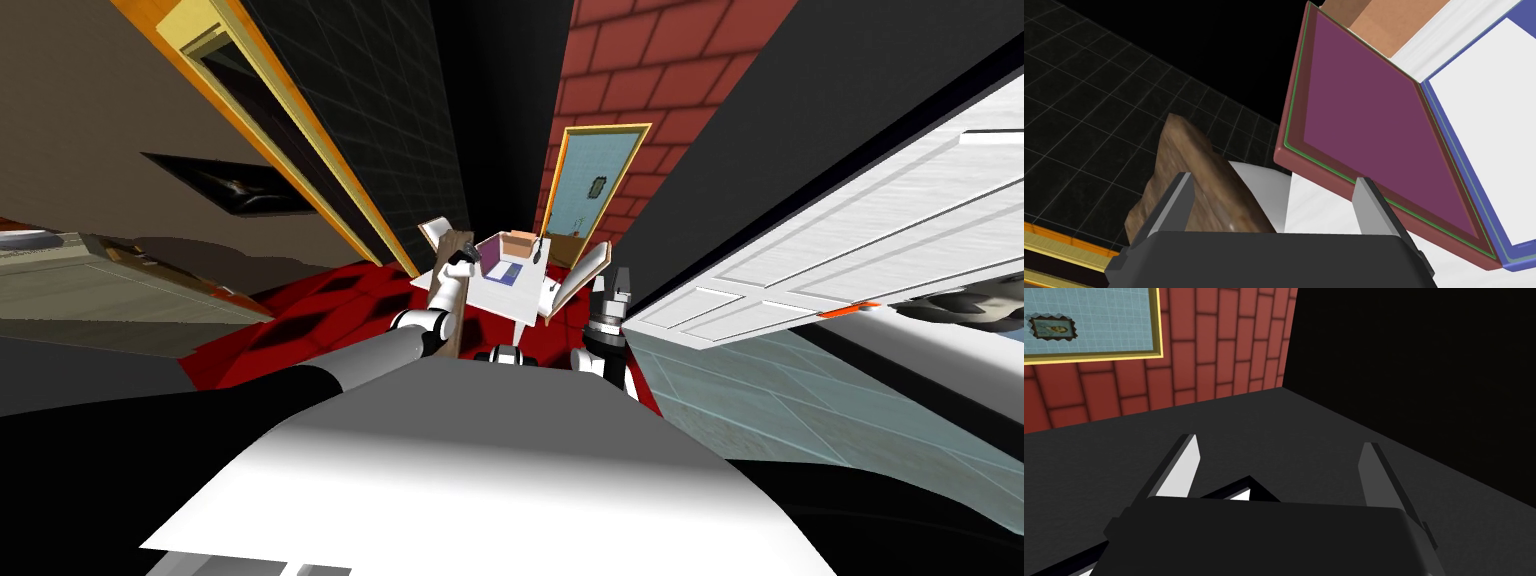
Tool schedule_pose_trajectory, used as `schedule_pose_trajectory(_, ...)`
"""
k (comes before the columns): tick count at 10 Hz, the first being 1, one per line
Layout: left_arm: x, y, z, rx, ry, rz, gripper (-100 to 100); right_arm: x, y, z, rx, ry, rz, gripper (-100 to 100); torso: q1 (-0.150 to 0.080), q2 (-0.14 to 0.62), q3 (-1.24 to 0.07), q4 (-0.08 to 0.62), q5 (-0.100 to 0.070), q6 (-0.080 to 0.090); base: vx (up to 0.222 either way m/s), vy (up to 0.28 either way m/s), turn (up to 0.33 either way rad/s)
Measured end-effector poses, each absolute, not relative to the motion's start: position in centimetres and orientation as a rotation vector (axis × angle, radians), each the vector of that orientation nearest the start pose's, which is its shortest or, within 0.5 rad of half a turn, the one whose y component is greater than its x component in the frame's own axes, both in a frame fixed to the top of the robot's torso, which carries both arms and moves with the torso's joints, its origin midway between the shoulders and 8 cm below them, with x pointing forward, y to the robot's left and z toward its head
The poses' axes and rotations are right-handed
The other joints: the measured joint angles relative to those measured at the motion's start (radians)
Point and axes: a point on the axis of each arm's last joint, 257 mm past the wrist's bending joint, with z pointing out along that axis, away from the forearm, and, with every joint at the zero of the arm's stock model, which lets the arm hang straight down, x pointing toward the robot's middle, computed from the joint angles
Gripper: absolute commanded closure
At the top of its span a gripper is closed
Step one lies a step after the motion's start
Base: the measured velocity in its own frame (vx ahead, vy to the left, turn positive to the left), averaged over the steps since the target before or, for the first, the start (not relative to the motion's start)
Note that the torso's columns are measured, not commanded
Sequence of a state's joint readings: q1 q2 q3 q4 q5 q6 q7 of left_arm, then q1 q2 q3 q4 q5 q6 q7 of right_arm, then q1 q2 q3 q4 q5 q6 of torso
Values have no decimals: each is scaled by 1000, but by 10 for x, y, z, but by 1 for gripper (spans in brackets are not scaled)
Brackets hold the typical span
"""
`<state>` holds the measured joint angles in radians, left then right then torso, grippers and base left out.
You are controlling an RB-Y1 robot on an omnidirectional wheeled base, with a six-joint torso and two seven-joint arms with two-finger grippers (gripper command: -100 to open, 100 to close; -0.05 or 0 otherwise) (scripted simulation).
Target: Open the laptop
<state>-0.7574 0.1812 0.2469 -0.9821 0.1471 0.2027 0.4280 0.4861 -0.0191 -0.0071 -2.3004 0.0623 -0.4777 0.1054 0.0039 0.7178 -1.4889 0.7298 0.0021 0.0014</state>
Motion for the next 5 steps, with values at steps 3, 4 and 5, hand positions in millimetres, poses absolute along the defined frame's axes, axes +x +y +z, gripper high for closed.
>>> schedule_pose_trajectory(3, 716, 293, -99, -1628, 897, -1518, -100, 346, -271, 33, 554, 678, 1164, 0, 0, 0, 0, 0, 0, 5, 44, -58, 31)
schedule_pose_trajectory(4, 715, 294, -98, -1632, 888, -1530, -100, 346, -271, 33, 554, 678, 1164, 0, 0, 2, 0, 0, 0, 6, 30, -48, -5)
schedule_pose_trajectory(5, 711, 302, -97, -1626, 892, -1526, -100, 346, -271, 33, 554, 678, 1164, 0, -1, 2, 1, 0, 0, 3, 36, -66, 35)
